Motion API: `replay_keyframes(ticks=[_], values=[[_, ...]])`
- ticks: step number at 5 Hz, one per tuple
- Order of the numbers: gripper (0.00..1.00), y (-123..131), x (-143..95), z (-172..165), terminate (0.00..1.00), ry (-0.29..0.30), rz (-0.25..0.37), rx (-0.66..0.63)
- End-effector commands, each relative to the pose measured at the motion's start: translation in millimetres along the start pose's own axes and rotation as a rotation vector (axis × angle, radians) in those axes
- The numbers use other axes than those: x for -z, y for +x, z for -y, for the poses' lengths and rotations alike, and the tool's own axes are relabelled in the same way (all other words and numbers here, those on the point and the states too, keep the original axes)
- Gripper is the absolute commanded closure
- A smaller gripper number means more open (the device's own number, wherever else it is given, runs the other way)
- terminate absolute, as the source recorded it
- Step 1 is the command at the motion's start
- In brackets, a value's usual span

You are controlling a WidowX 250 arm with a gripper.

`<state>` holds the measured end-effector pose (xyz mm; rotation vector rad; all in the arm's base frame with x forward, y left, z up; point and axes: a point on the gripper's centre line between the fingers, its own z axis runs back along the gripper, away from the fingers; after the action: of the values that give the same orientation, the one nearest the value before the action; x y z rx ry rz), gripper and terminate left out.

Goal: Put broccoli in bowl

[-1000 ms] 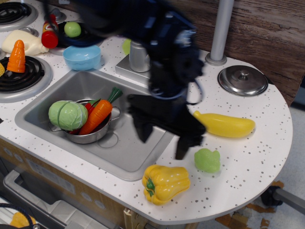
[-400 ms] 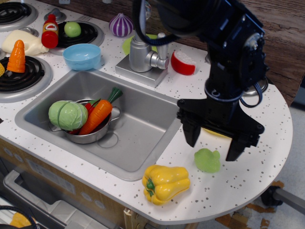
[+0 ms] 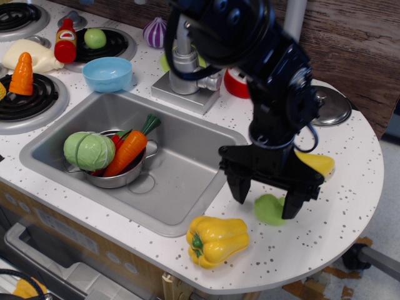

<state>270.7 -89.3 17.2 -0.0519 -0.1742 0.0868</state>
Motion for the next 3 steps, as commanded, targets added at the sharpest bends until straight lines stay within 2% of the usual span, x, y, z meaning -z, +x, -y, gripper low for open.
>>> replay_keyframes(ticks=[1,2,3], values=[[0.00,-3.2,14.5,0.9,0.00,-0.018,0.113,-0.014],[0.00,-3.9,18.8,2.7,0.00,-0.008,0.123,-0.040],[1.00,-1.8,16.4,3.2,0.00,-0.002,0.112,-0.037]])
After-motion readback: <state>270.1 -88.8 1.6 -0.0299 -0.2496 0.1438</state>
